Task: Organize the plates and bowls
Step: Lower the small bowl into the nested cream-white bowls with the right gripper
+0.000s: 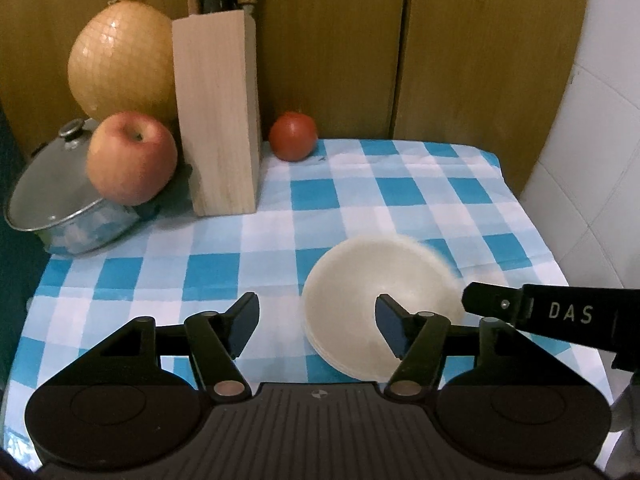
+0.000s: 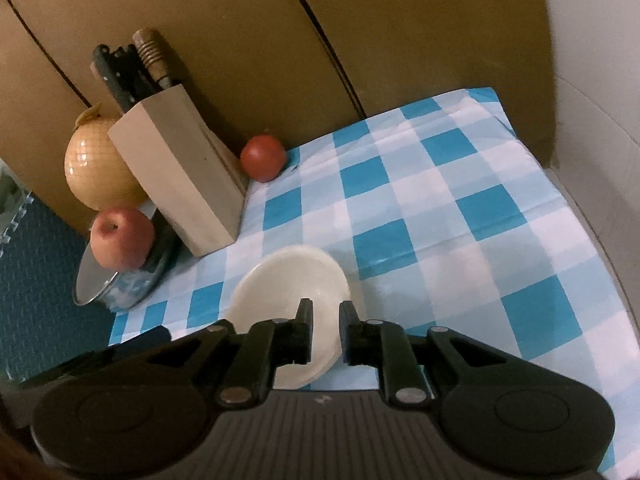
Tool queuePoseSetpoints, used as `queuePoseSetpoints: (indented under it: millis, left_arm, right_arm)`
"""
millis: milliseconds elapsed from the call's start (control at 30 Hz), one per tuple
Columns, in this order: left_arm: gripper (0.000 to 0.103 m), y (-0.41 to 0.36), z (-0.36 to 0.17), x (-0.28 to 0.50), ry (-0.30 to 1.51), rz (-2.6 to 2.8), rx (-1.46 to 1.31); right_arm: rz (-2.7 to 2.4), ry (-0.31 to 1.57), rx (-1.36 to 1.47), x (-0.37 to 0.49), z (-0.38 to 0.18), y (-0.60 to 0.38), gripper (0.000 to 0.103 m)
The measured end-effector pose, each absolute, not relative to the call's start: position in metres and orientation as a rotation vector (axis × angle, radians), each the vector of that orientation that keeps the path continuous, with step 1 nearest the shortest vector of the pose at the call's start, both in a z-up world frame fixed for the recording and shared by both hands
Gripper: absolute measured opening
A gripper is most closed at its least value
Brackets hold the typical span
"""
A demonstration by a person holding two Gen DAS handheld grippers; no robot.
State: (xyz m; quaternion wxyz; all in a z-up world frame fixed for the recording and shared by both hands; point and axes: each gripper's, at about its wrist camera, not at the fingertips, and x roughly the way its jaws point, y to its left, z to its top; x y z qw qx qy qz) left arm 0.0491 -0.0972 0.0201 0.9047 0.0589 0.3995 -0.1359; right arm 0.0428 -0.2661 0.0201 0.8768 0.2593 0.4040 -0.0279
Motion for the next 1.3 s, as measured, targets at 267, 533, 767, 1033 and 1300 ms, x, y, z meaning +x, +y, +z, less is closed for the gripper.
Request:
queuePoseSetpoints:
  millis: [267, 533, 767, 1033, 1300]
  left_arm:
    - [0.103, -0.072, 0.033, 0.04, 0.67, -0.249, 0.063]
    - [0.103, -0.071, 0.037, 0.043, 0.719, -0.238, 0.032]
    - [0.103, -0.08, 0.034, 0.042, 0.737, -0.256, 0.074]
    - [0.103, -0.074, 0.022, 0.052, 0.792, -0.253, 0.06]
    - [0.103, -0.082, 0.013, 0.056, 0.817, -0.254, 0.092]
  right_arm:
    - [-0.043, 0.822, 0.562, 0.041, 0.024, -0.269, 0.017]
    - [-0.009, 0.813, 0.557, 0.043, 0.026, -0.265, 0.021]
    - [-0.021, 0.816, 0.57, 0.046, 0.023, -0.267, 0.023]
    - [-0.024, 0.823, 0.57, 0.047, 0.021, -0.268, 0.027]
    - [-0.037, 0.846, 0.559, 0.051, 0.012, -0.267, 0.03]
